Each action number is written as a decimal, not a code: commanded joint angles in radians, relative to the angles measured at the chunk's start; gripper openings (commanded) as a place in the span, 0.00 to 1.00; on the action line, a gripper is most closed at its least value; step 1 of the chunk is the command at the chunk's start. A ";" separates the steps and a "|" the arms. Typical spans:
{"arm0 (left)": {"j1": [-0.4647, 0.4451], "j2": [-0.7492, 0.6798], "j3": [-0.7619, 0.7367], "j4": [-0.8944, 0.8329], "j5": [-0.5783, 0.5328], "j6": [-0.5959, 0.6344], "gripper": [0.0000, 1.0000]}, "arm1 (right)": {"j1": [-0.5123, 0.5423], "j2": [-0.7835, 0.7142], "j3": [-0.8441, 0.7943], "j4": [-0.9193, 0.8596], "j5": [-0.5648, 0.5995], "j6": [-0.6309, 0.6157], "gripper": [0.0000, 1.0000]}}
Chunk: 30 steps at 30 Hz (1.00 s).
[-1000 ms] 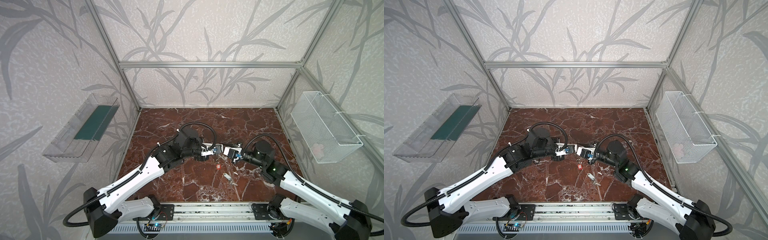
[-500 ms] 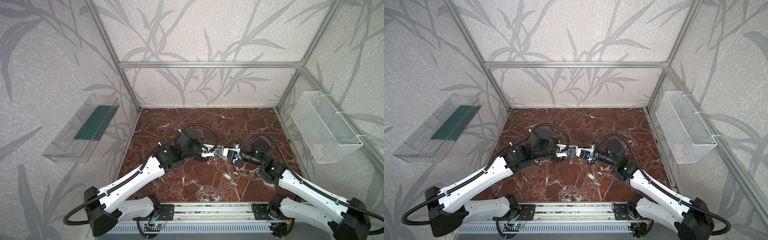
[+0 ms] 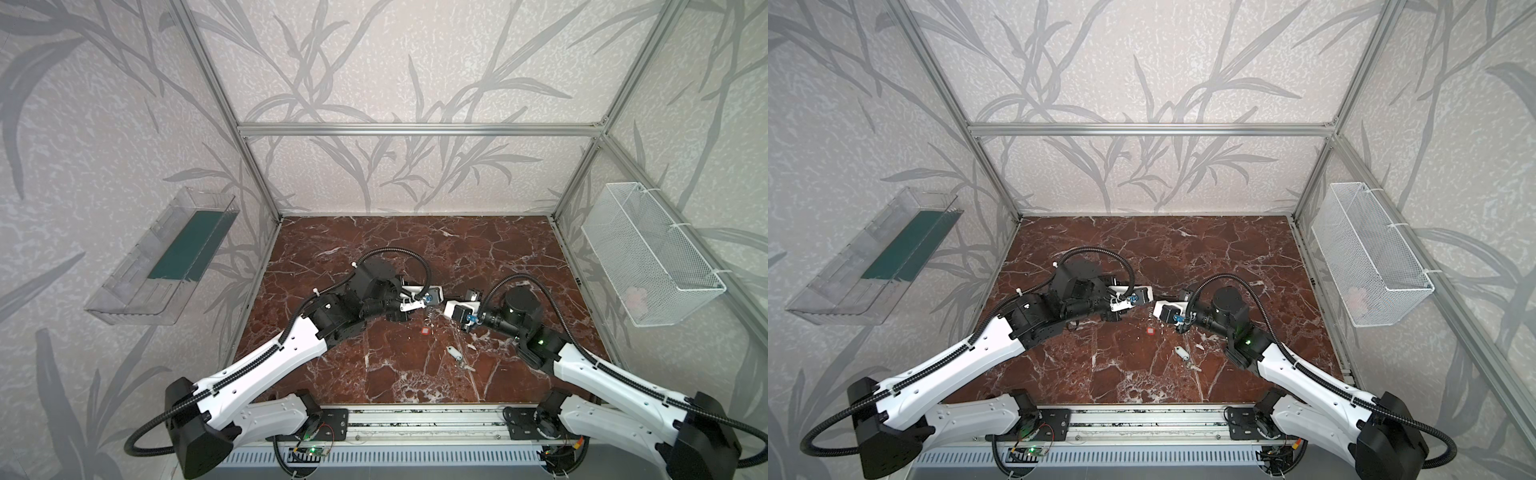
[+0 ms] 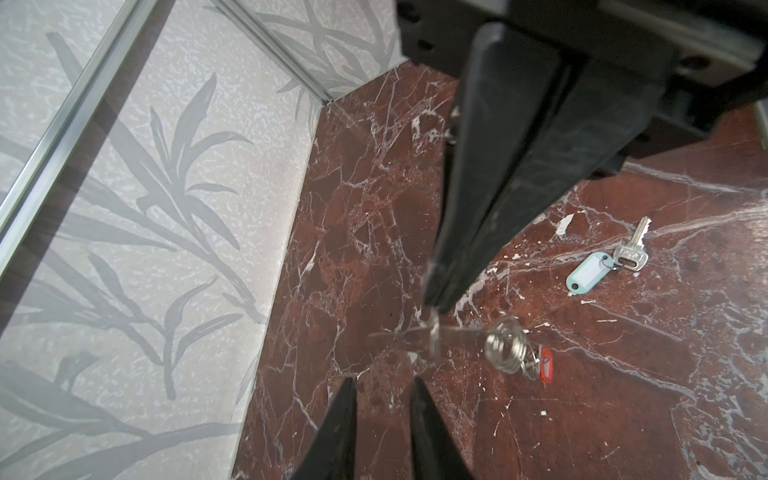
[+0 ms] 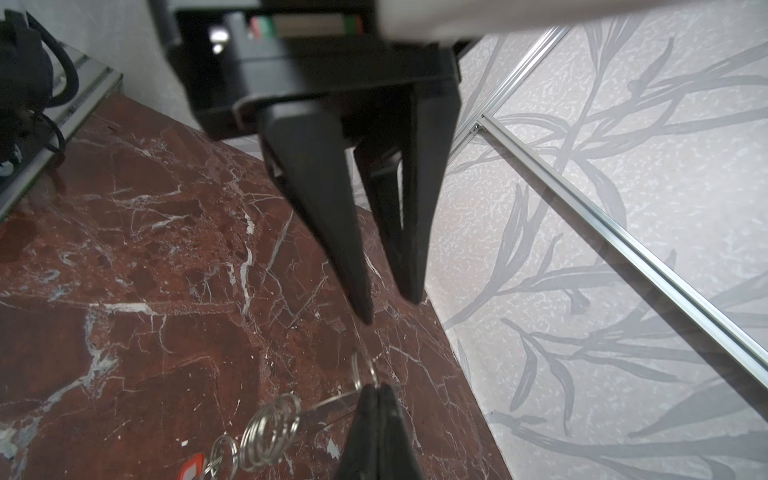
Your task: Put the keys on the keyring
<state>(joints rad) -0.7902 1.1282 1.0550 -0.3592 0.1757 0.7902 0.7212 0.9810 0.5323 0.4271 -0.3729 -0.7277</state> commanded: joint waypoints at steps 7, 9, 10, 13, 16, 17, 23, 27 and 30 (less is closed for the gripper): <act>0.065 -0.037 -0.041 0.068 0.078 -0.141 0.27 | 0.004 -0.033 -0.029 0.146 0.012 -0.148 0.00; 0.070 -0.034 -0.044 0.071 0.090 -0.164 0.28 | 0.005 -0.036 -0.037 0.164 0.011 -0.162 0.00; 0.071 -0.033 -0.047 0.078 0.097 -0.177 0.28 | 0.005 -0.035 -0.040 0.171 0.011 -0.169 0.00; 0.075 -0.035 -0.062 0.104 0.127 -0.218 0.30 | 0.005 -0.033 -0.046 0.185 0.018 -0.180 0.00; 0.079 -0.044 -0.092 0.147 0.158 -0.247 0.30 | 0.004 -0.027 -0.043 0.205 0.038 -0.173 0.00; 0.081 -0.050 -0.107 0.167 0.170 -0.254 0.29 | 0.005 -0.025 -0.041 0.206 0.044 -0.166 0.00; 0.081 -0.059 -0.165 0.272 0.230 -0.276 0.29 | 0.001 -0.001 -0.025 0.238 0.041 -0.103 0.00; 0.081 -0.042 -0.163 0.325 0.253 -0.289 0.29 | 0.001 0.005 -0.016 0.239 0.028 -0.074 0.00; 0.082 -0.024 -0.146 0.337 0.289 -0.296 0.29 | 0.002 0.008 -0.011 0.240 0.028 -0.051 0.00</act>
<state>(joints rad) -0.7124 1.0927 0.8921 -0.0769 0.4076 0.5159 0.7212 0.9874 0.4915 0.6022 -0.3401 -0.8230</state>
